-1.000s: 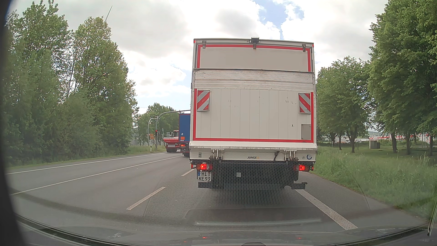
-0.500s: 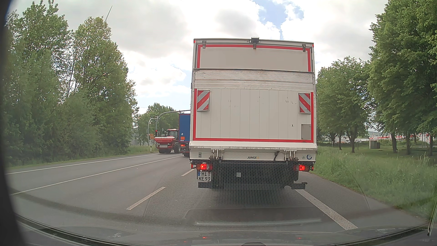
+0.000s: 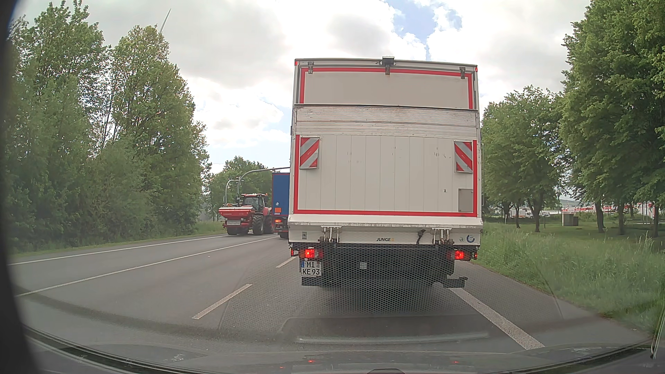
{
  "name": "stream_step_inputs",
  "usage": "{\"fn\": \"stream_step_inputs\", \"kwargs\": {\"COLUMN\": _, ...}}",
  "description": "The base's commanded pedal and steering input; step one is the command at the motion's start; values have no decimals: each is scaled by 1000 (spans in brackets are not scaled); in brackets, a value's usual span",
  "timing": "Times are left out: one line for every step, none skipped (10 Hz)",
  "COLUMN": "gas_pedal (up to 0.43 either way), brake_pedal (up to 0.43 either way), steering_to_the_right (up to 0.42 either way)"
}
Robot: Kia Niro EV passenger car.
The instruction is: Follow the waypoints while adhering to traffic rules and regulations
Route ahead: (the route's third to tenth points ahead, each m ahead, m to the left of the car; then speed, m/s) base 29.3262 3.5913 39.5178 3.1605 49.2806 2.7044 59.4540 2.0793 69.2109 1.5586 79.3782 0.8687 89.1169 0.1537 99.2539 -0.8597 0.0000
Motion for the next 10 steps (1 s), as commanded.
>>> {"fn": "stream_step_inputs", "kwargs": {"gas_pedal": 0, "brake_pedal": 0, "steering_to_the_right": 0}}
{"fn": "stream_step_inputs", "kwargs": {"gas_pedal": 0, "brake_pedal": 0, "steering_to_the_right": 0}}
{"fn": "stream_step_inputs", "kwargs": {"gas_pedal": 0, "brake_pedal": 0, "steering_to_the_right": 0}}
{"fn": "stream_step_inputs", "kwargs": {"gas_pedal": 0, "brake_pedal": 0, "steering_to_the_right": 0}}
{"fn": "stream_step_inputs", "kwargs": {"gas_pedal": 0, "brake_pedal": 0, "steering_to_the_right": 0}}
{"fn": "stream_step_inputs", "kwargs": {"gas_pedal": 0, "brake_pedal": 0, "steering_to_the_right": 0}}
{"fn": "stream_step_inputs", "kwargs": {"gas_pedal": 0, "brake_pedal": 0, "steering_to_the_right": 0}}
{"fn": "stream_step_inputs", "kwargs": {"gas_pedal": 0, "brake_pedal": 0, "steering_to_the_right": 0}}
{"fn": "stream_step_inputs", "kwargs": {"gas_pedal": 0, "brake_pedal": 0, "steering_to_the_right": 0}}
{"fn": "stream_step_inputs", "kwargs": {"gas_pedal": 0, "brake_pedal": 0, "steering_to_the_right": 0}}
